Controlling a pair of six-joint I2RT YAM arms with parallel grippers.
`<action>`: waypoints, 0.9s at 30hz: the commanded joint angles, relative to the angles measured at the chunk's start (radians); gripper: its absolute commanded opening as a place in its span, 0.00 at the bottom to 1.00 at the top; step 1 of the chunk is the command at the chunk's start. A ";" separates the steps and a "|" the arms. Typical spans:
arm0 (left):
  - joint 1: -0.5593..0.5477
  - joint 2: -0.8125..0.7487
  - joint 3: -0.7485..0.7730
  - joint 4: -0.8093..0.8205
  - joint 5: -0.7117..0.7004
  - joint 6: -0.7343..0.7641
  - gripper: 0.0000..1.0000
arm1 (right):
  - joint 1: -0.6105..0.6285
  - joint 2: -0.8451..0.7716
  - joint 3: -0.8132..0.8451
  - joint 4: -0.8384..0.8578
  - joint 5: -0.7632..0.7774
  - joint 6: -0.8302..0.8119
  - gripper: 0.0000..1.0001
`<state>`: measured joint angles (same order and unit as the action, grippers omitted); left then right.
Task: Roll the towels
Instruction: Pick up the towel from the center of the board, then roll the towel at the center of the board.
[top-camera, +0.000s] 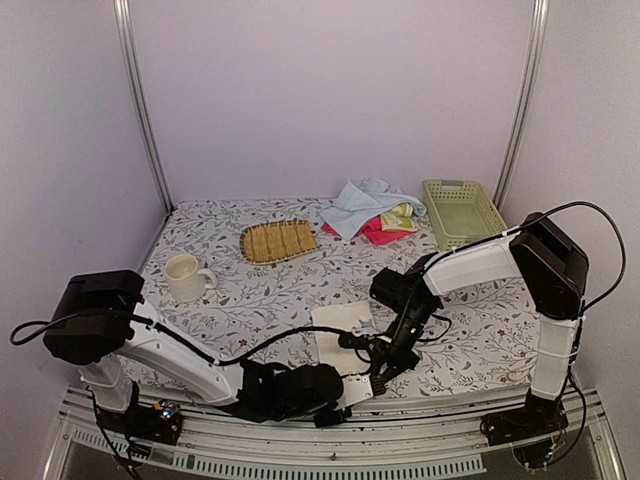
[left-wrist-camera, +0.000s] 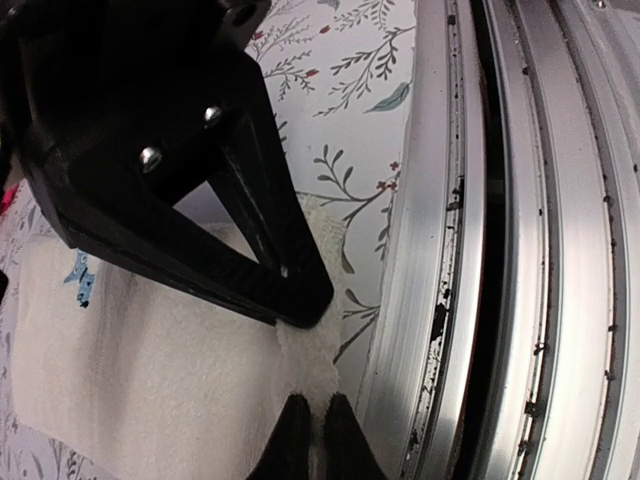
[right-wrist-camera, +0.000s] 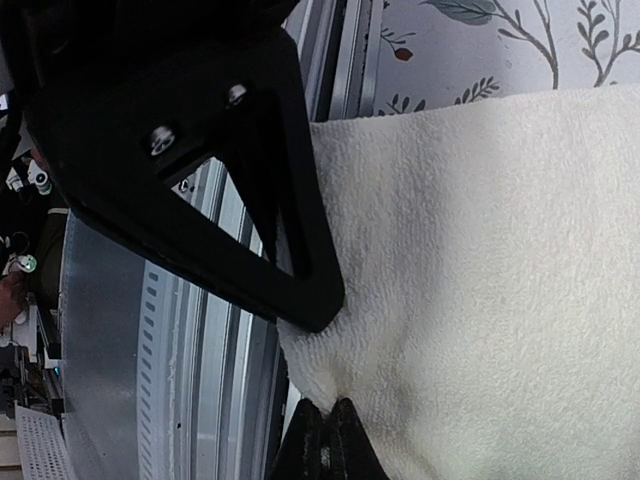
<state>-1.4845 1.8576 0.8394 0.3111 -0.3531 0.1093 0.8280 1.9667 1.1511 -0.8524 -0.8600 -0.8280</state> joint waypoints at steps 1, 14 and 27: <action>0.009 0.025 0.029 -0.020 0.017 -0.018 0.02 | -0.007 -0.001 0.020 -0.023 -0.021 -0.014 0.11; 0.019 0.022 0.072 -0.093 0.062 -0.077 0.00 | -0.154 -0.048 0.152 0.013 -0.010 0.073 0.42; 0.034 -0.006 0.095 -0.142 0.139 -0.190 0.00 | -0.154 0.174 0.246 0.147 0.223 0.292 0.35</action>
<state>-1.4727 1.8675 0.9192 0.1886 -0.2760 -0.0200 0.6720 2.1029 1.3754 -0.7547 -0.7361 -0.6022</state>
